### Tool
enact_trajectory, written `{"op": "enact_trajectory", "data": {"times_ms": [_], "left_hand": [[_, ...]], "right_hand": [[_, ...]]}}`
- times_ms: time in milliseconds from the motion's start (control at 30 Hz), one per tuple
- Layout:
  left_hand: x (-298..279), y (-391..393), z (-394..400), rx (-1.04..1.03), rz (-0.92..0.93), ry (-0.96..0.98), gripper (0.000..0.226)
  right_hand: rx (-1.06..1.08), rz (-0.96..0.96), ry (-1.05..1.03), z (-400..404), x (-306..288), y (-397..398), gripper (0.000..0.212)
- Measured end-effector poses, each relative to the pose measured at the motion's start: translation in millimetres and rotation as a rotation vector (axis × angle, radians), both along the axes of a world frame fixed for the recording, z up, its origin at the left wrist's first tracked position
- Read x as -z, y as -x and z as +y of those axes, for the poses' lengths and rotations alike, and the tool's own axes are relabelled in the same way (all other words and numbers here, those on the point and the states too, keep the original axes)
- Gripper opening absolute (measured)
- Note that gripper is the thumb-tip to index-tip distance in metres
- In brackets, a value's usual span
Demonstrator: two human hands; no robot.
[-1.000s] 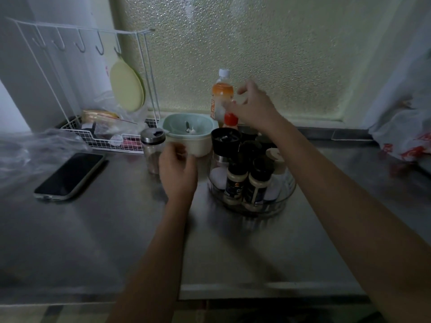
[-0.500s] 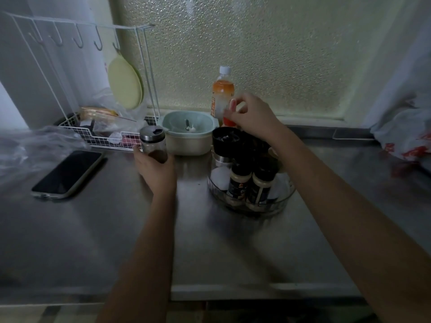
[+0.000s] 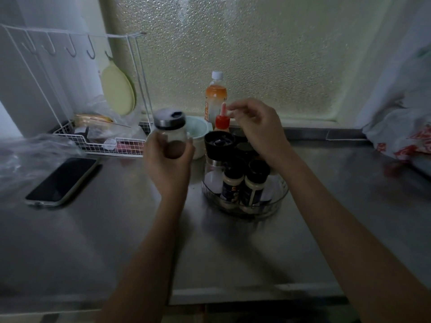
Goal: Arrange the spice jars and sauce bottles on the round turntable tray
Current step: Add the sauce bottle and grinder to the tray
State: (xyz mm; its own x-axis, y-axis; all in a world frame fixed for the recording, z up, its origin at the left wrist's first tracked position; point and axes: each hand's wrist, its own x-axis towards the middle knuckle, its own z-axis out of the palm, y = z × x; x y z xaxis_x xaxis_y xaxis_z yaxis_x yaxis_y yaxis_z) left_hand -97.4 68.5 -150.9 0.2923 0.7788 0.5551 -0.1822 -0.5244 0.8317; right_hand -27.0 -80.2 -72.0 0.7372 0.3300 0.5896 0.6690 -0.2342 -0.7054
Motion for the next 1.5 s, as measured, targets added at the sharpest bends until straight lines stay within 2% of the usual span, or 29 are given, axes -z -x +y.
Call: {"op": "enact_trajectory", "data": {"times_ms": [133, 267, 367, 467, 600, 733, 900, 1100, 1200, 1333, 1433, 1500], "left_hand": [[-14.4, 6.3, -35.3, 0.059, -0.070, -0.066, 0.064], [-19.4, 14.2, -54.1, 0.127, -0.071, -0.193, 0.067], [-21.7, 19.3, -63.0, 0.248, -0.063, -0.203, 0.074], [-12.1, 19.6, -67.2, 0.363, -0.089, -0.324, 0.074], [13.4, 17.3, -65.6, 0.354, 0.064, -0.455, 0.077], [22.9, 18.2, -67.1, 0.332, 0.135, -0.591, 0.088], [27.7, 16.6, -85.3, 0.248, 0.221, -0.736, 0.095], [36.9, 8.5, -89.1, 0.222, 0.292, -0.770, 0.083], [34.9, 10.7, -88.7, 0.200, 0.266, -0.872, 0.068], [17.5, 9.2, -89.5, 0.202, 0.275, -0.959, 0.048], [-11.7, 1.7, -94.9, 0.207, 0.424, -0.947, 0.038], [-27.4, -8.6, -98.5, 0.251, 0.564, -0.938, 0.042]], "right_hand": [[-0.249, 0.075, 0.118, -0.2, -0.5, 22.8, 0.033], [-0.264, 0.049, 0.159, -1.9, -2.0, 35.7, 0.044], [-0.194, -0.026, 0.088, -7.5, -3.8, 40.1, 0.041], [-0.068, -0.007, -0.082, -15.9, -8.4, 42.7, 0.038], [0.118, 0.065, -0.253, -46.9, -17.3, 34.1, 0.037], [0.208, 0.061, -0.225, -83.5, -8.0, 28.7, 0.027], [0.244, 0.105, -0.171, -101.5, 24.1, 34.7, 0.029], [0.224, 0.113, -0.064, -99.6, 52.2, 41.3, 0.032], [0.231, 0.130, -0.009, -97.3, 63.1, 40.4, 0.038], [0.322, 0.119, -0.124, -100.4, 74.1, 38.8, 0.036], [0.360, 0.117, -0.168, -103.3, 79.7, 36.8, 0.034], [0.345, 0.101, -0.144, -102.8, 81.3, 36.4, 0.034]]}}
